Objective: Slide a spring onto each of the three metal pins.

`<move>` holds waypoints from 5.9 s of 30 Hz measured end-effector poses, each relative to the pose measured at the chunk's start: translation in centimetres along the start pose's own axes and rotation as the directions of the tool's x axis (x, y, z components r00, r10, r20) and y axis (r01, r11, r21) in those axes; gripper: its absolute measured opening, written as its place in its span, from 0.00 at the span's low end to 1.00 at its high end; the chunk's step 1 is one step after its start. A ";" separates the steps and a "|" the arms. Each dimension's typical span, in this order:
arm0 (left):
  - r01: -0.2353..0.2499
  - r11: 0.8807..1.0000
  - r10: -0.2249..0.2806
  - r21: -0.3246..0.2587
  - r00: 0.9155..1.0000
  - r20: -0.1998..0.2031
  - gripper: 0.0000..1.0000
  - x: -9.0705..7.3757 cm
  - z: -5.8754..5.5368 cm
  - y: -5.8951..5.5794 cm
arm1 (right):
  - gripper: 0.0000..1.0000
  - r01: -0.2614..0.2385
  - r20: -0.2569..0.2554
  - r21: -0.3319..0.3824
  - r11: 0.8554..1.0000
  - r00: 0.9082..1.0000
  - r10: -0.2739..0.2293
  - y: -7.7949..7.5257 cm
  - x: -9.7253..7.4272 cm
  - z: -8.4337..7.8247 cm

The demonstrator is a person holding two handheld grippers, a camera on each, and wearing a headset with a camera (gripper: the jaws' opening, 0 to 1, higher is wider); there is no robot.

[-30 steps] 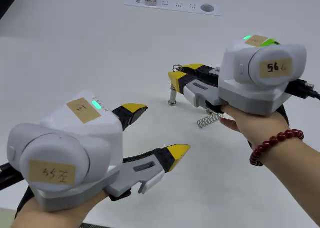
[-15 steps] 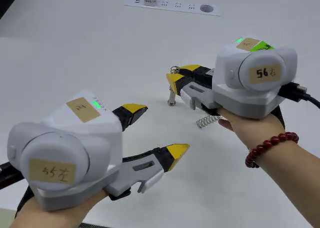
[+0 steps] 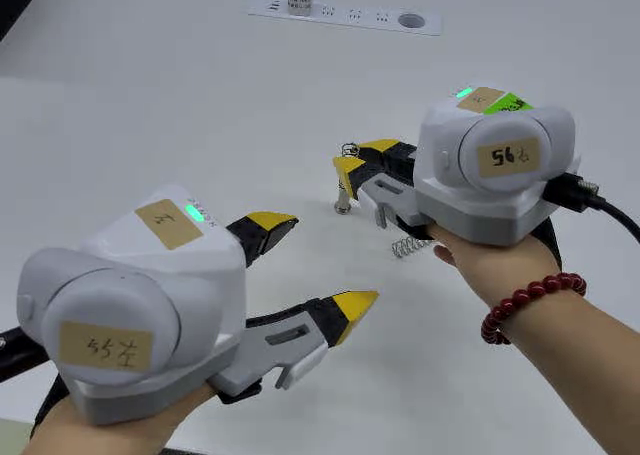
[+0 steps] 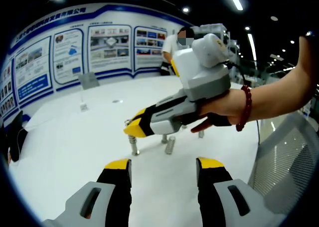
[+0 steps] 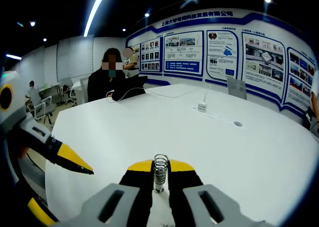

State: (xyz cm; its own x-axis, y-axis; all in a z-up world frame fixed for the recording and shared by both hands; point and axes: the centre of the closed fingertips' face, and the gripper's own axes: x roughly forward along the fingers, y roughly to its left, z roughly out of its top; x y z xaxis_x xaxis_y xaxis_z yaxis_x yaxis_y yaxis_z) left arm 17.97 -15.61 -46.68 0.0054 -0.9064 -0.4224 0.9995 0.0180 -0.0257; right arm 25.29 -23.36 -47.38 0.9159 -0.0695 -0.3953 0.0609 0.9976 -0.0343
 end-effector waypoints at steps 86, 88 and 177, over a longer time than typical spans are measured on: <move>0.055 0.994 -0.051 0.092 0.998 -0.037 0.55 3.8 0.9 -0.7 | 0.46 0.039 0.015 0.128 0.991 0.999 -0.041 -2.3 -9.0 0.6; 0.064 0.993 -0.060 0.095 0.997 -0.043 0.53 4.4 0.8 -0.8 | 0.46 0.041 0.018 0.127 0.991 0.999 -0.044 -2.6 -9.6 0.3; 0.150 0.988 -0.149 -0.036 0.988 0.037 0.10 6.0 2.2 -2.2 | 0.49 -0.002 0.064 0.433 0.901 0.998 -0.029 -4.1 -13.2 -1.4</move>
State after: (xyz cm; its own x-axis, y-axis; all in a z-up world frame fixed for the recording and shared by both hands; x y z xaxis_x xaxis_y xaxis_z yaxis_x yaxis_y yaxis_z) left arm 15.87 -22.06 -47.13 -0.1422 -0.9141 -0.3797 0.9872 -0.1032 -0.1213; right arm 12.42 -26.55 -43.32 0.9373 -0.0979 -0.3344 0.2253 0.9024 0.3673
